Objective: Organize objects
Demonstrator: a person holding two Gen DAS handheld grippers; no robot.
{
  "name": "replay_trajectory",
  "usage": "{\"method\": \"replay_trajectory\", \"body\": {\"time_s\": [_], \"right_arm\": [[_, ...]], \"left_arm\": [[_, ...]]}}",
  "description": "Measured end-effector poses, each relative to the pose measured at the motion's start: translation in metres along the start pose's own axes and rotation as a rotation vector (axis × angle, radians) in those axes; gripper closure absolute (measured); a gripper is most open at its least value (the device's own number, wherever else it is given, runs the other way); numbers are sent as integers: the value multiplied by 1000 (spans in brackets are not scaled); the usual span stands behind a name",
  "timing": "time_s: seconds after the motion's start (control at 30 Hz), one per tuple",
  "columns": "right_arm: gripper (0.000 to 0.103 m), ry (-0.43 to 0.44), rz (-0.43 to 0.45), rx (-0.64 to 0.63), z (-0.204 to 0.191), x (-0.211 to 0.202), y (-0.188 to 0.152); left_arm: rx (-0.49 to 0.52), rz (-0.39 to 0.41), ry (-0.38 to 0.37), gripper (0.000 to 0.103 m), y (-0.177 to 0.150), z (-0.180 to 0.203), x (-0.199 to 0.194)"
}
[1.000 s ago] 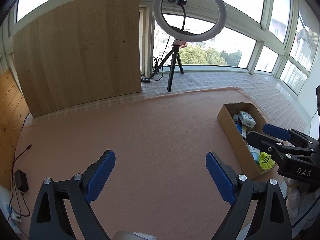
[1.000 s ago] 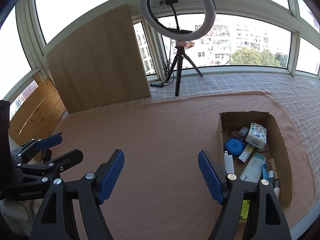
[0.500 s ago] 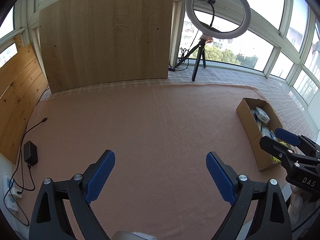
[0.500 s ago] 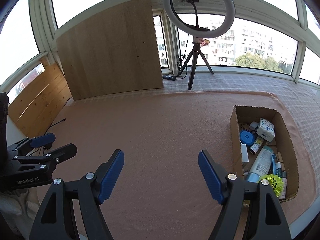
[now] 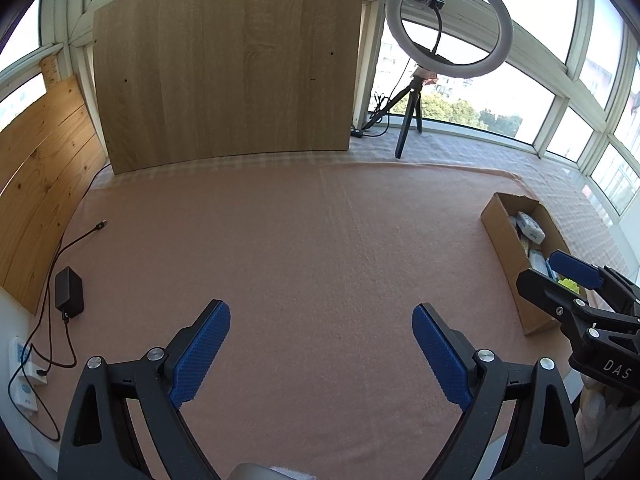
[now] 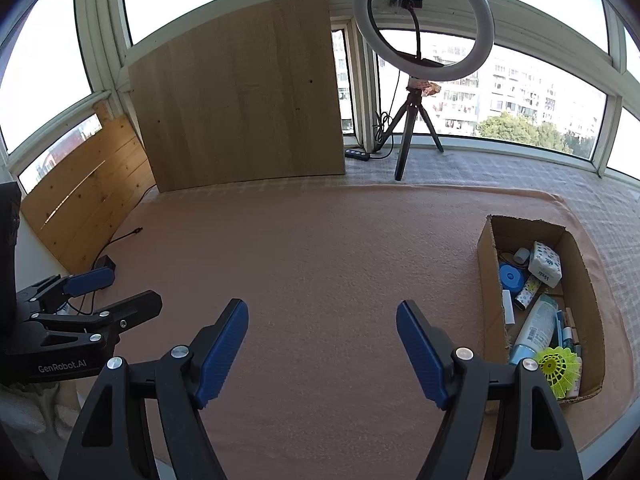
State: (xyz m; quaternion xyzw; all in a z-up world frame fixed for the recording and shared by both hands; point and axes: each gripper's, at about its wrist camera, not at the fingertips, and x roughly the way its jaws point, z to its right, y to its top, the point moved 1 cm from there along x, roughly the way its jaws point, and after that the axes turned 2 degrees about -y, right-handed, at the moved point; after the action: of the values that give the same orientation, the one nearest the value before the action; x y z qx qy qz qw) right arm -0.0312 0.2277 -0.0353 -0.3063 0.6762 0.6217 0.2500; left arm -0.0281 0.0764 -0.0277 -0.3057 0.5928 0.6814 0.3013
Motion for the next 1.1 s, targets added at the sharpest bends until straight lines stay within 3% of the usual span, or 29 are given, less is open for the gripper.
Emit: {"method": "replay_trajectory", "body": {"time_s": [1.1], "right_arm": [[30, -19, 0, -26, -7, 9, 2]], "left_arm": [[-24, -9, 3, 9, 2, -8, 5]]}}
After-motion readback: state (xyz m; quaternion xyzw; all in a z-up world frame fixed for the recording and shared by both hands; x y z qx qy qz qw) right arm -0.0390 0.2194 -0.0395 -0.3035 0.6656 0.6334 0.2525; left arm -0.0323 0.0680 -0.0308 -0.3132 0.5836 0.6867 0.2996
